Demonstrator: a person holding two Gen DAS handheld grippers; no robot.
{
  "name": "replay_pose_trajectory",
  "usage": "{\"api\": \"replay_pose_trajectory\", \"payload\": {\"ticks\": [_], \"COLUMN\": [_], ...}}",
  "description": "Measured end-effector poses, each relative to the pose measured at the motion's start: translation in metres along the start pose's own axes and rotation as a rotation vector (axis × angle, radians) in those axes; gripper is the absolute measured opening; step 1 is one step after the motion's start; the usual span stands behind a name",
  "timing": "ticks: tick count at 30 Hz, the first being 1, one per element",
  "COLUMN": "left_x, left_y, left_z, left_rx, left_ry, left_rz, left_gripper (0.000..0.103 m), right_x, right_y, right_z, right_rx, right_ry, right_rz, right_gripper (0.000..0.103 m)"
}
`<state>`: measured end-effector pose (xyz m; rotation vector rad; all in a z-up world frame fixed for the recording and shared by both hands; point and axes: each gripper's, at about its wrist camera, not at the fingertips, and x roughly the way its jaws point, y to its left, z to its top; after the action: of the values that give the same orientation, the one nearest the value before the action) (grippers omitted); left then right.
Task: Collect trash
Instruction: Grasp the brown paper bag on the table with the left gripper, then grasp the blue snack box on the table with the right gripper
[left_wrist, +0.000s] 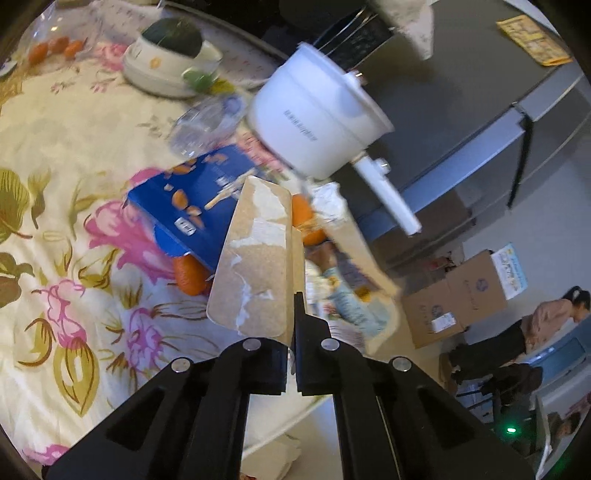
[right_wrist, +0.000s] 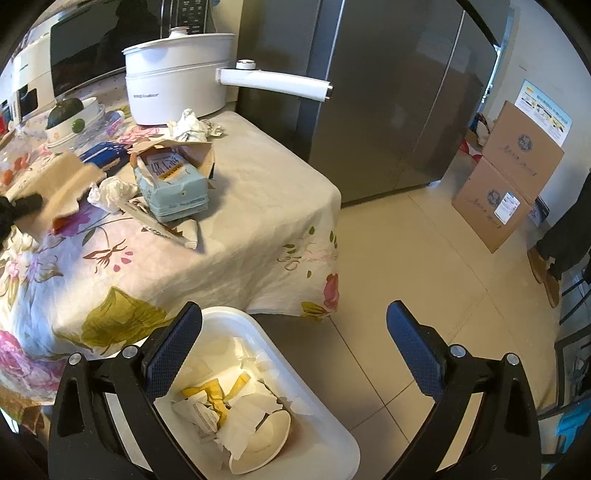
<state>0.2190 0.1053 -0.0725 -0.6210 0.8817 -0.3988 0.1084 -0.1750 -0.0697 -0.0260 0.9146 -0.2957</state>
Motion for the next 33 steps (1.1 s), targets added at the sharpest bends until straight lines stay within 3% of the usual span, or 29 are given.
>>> {"api": "replay_pose_trajectory", "payload": {"ticks": [9,21,25,29,33], "left_x": [-0.052,-0.121,-0.134,-0.145,-0.162], "left_y": [-0.017,0.013,0.027,0.035,0.046], "left_z": [0.011,0.041,0.049,0.054,0.060], "left_rx": [0.008,-0.062,-0.097,-0.114,-0.133], "left_ry": [-0.072,-0.232,-0.257,-0.274,-0.309], "left_rz": [-0.110,-0.120,-0.132,-0.146,-0.163], "left_gripper": [0.002,0.002,0.003,0.003,0.003], "right_x": [-0.003,-0.006,0.000,0.019,0.035], "right_y": [0.015,0.076,0.107,0.137,0.166], "right_z": [0.027,0.092,0.108,0.116,0.113], "right_rx": [-0.029,-0.083,-0.041,0.126,0.253], "right_ry": [-0.047,-0.086,0.005,0.193,0.291], "right_rz": [0.071,0.242,0.384,0.600,0.661], "right_gripper": [0.096,0.096,0.095,0.087,0.082]}}
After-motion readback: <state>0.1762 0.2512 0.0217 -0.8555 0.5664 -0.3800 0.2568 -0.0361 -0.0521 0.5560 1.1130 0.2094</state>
